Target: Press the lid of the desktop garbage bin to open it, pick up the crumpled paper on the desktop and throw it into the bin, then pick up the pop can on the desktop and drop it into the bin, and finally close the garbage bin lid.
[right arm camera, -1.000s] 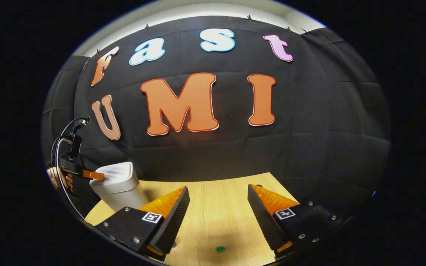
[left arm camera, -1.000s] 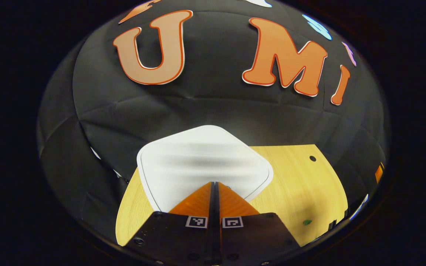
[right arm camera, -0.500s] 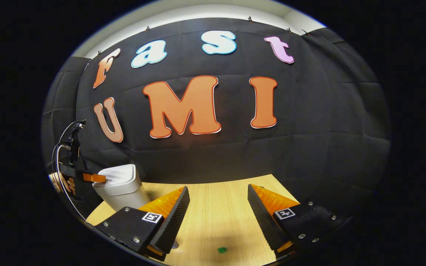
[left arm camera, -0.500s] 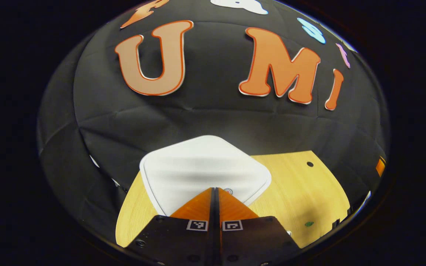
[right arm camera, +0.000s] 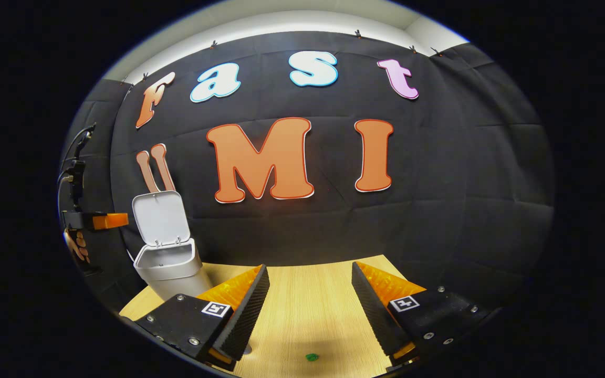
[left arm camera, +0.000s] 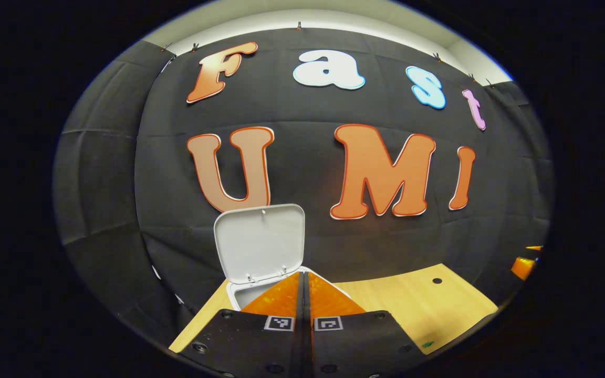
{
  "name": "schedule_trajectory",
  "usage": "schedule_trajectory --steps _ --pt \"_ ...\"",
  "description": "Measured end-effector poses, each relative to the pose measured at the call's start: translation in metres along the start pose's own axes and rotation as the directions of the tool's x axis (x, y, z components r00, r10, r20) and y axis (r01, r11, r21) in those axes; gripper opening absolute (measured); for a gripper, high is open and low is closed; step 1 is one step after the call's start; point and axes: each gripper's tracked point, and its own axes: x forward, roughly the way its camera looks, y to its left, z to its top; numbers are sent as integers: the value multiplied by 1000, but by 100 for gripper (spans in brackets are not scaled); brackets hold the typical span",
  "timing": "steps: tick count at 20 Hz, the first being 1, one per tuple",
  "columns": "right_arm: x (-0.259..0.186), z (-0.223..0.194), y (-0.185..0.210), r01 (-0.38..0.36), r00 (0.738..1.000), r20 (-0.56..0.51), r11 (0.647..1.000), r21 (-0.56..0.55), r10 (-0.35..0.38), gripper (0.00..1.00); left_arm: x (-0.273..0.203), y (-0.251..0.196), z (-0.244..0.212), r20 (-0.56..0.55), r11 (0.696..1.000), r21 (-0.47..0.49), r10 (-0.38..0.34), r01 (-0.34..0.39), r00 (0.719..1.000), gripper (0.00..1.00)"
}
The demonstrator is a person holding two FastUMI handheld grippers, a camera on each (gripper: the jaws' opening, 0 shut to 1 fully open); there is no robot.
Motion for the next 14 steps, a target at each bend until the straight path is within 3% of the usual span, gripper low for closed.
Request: schedule_trajectory --steps 14 --pt "1 2 3 -8 1000 -1 1000 -6 8 94 -21 -28 13 126 1000 -10 1 1 992 0"
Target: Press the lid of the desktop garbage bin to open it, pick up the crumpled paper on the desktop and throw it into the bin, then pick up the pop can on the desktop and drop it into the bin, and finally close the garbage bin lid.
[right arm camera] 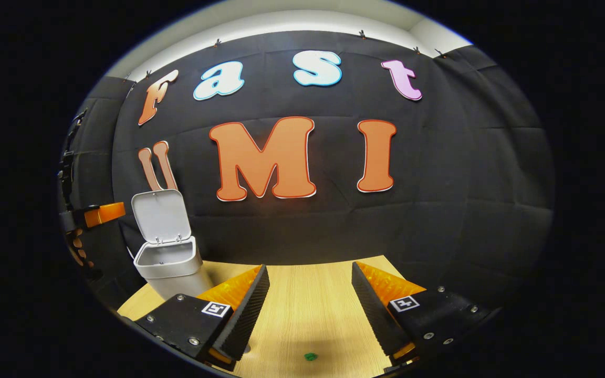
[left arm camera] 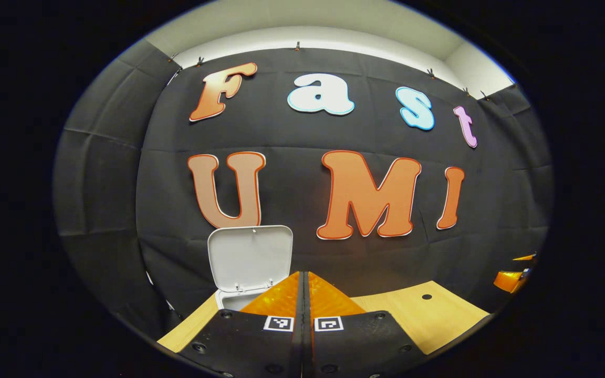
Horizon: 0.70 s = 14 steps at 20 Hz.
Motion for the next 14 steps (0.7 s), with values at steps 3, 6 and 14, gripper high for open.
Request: schedule_trajectory --steps 3,6,14 --pt "2 -1 4 -17 1000 -2 1000 16 17 94 -2 -6 -2 13 1000 -6 -16 16 1000 9" --pt "3 -2 4 -18 1000 -7 1000 3 18 94 -4 -10 -2 29 1000 -7 -20 21 999 43" --pt "10 -12 11 -39 998 -47 999 -32 37 94 -4 -9 -4 39 1000 -24 12 -11 999 93"
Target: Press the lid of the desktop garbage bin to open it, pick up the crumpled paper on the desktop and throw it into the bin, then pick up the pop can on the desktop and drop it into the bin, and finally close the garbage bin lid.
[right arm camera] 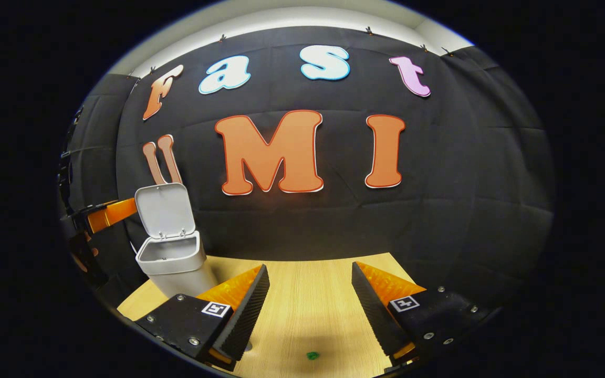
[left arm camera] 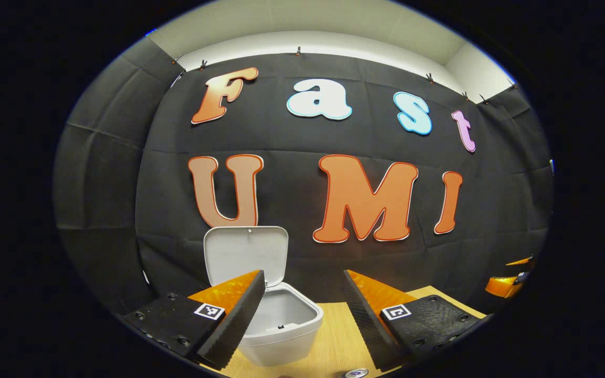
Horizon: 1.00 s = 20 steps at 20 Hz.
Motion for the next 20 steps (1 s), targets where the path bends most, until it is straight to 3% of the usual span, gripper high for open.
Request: schedule_trajectory --steps 4,7,14,20 --pt "11 -31 6 -30 995 -92 999 -13 28 94 2 0 -9 -14 1000 -19 -4 4 1000 93" --pt "22 -80 1 -29 974 -225 1000 12 31 94 5 1 -18 -27 1000 -9 -5 5 1000 93" --pt "36 -194 -14 32 883 -469 999 -17 -36 95 16 4 -52 -95 1000 17 -19 20 995 93" --pt "35 -258 -15 14 800 -597 997 -80 -60 95 26 -1 -82 -152 999 9 -51 53 987 93"
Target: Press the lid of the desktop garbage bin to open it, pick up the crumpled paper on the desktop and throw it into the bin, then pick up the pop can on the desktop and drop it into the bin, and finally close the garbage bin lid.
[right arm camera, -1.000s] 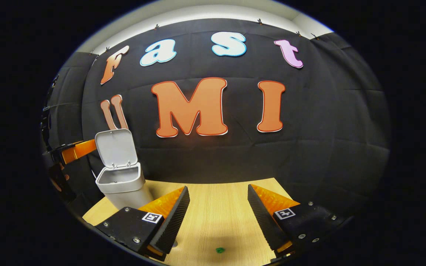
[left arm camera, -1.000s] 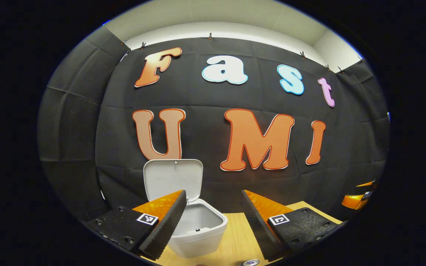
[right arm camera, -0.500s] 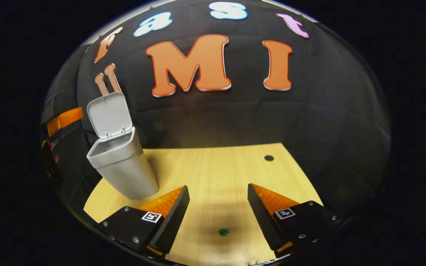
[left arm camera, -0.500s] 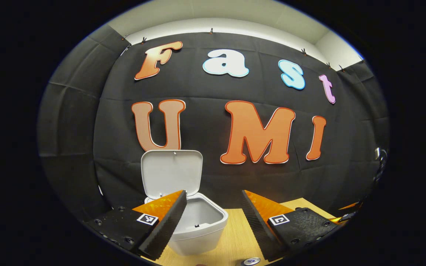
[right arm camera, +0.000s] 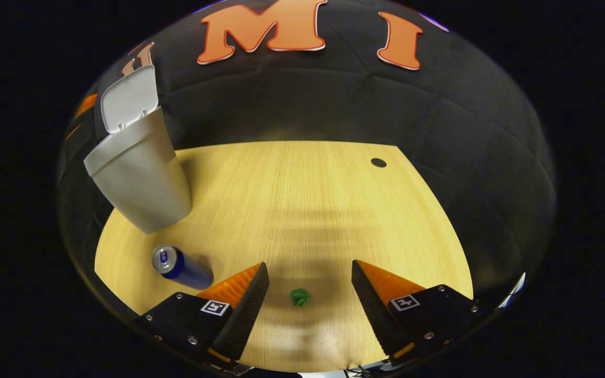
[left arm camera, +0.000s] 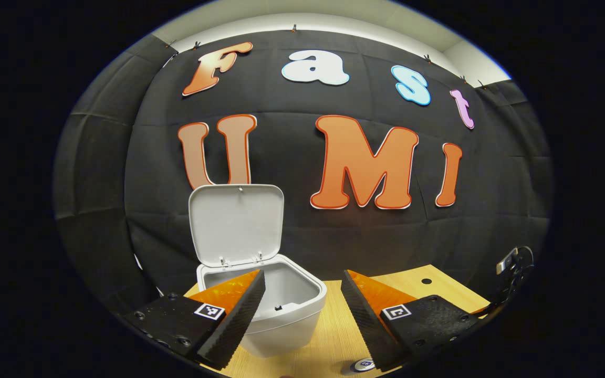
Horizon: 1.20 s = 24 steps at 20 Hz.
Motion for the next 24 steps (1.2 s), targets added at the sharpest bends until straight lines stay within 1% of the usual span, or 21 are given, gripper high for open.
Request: schedule_trajectory --steps 3,7,12,14,16,17,19,20,21,22,23,24 --pt "23 -26 7 -27 996 -86 1000 7 28 95 5 2 -14 -34 1000 -7 -4 4 999 92" --pt "48 -57 22 -64 980 -188 998 18 66 95 11 7 -25 -53 1000 -10 -12 11 998 93" --pt "66 -75 20 -48 969 -244 998 -31 39 95 16 16 -30 -68 1000 18 -7 8 998 93" --pt "70 -80 27 -67 960 -273 997 -29 56 95 17 18 -35 -81 1000 23 -5 7 997 93" --pt "72 -84 31 -74 956 -287 997 -27 63 93 19 19 -39 -90 1000 16 -5 7 996 93" --pt "72 -84 31 -73 956 -286 997 -29 61 88 18 21 -39 -93 1000 15 -3 5 996 93" --pt "75 -89 32 -74 953 -297 997 -29 62 72 19 24 -41 -96 1000 20 2 -1 995 93" --pt "75 -91 31 -73 949 -308 997 -30 60 68 20 26 -40 -95 1000 23 7 -4 995 92" --pt "76 -92 29 -69 948 -312 997 -31 56 58 19 26 -39 -93 1000 26 7 -5 996 92" --pt "77 -94 29 -68 948 -312 997 -28 56 52 18 27 -37 -91 1000 29 10 -7 996 92" --pt "77 -92 29 -74 949 -308 997 -24 63 37 18 27 -38 -91 999 33 9 -6 996 92" --pt "78 -91 30 -80 951 -302 997 -21 70 41 18 28 -37 -90 999 35 9 -6 996 93"
